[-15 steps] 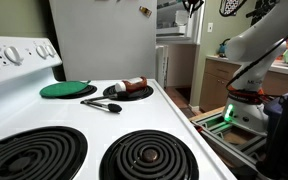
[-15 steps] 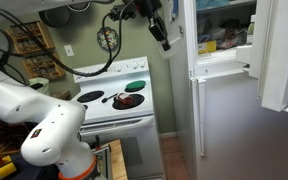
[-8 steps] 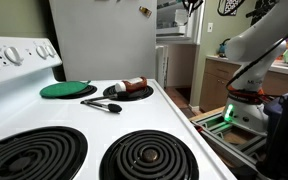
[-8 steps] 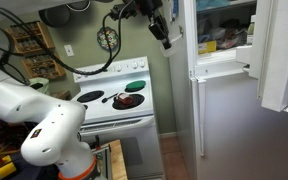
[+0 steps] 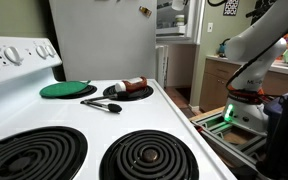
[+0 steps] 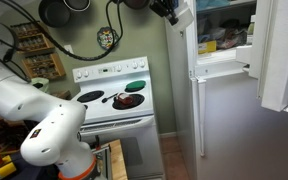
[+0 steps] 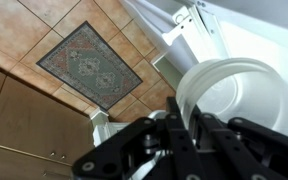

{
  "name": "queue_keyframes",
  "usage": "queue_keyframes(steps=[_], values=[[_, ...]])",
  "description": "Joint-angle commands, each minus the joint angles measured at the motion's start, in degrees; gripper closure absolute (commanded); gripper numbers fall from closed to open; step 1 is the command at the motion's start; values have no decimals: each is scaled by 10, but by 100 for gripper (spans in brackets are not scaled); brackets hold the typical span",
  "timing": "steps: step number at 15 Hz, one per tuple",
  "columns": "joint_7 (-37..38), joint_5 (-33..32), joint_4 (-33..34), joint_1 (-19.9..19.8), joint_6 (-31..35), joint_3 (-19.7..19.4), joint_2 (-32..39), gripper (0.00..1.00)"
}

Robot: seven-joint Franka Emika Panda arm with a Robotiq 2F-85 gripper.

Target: Put the lunchbox in the fridge and then close the top fridge door

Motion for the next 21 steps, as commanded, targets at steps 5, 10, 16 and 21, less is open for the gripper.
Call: queue_keyframes(steps=[5, 10, 16, 21], values=[[9, -9, 8, 14, 1, -7, 7, 89], [62, -1, 12, 0, 95, -2, 8, 97], [205, -18, 12, -28, 252, 12, 27, 97], [203, -20, 12, -11, 256, -2, 33, 89]])
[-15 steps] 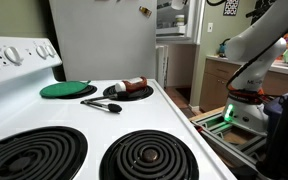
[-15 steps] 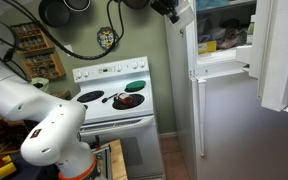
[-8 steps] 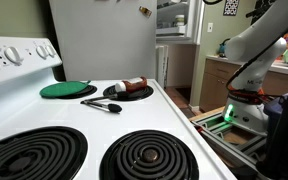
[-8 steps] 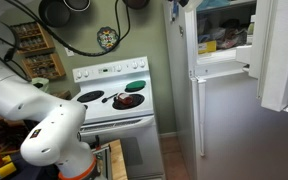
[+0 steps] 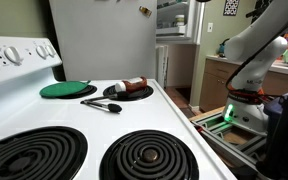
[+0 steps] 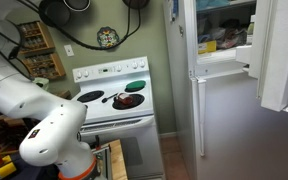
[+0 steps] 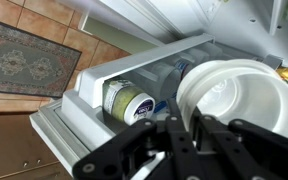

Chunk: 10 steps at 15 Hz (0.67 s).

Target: Put the lunchbox in the fridge and then close the top fridge door

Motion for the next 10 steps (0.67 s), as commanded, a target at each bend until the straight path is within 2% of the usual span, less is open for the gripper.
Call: queue_keyframes(steps=[1, 2, 3, 10], values=[[7, -9, 3, 11, -1, -7, 3, 89], [30, -14, 10, -1, -3, -1, 7, 97], [64, -16, 16, -15, 15, 6, 13, 97], [175, -18, 75, -21, 30, 0, 55, 97]])
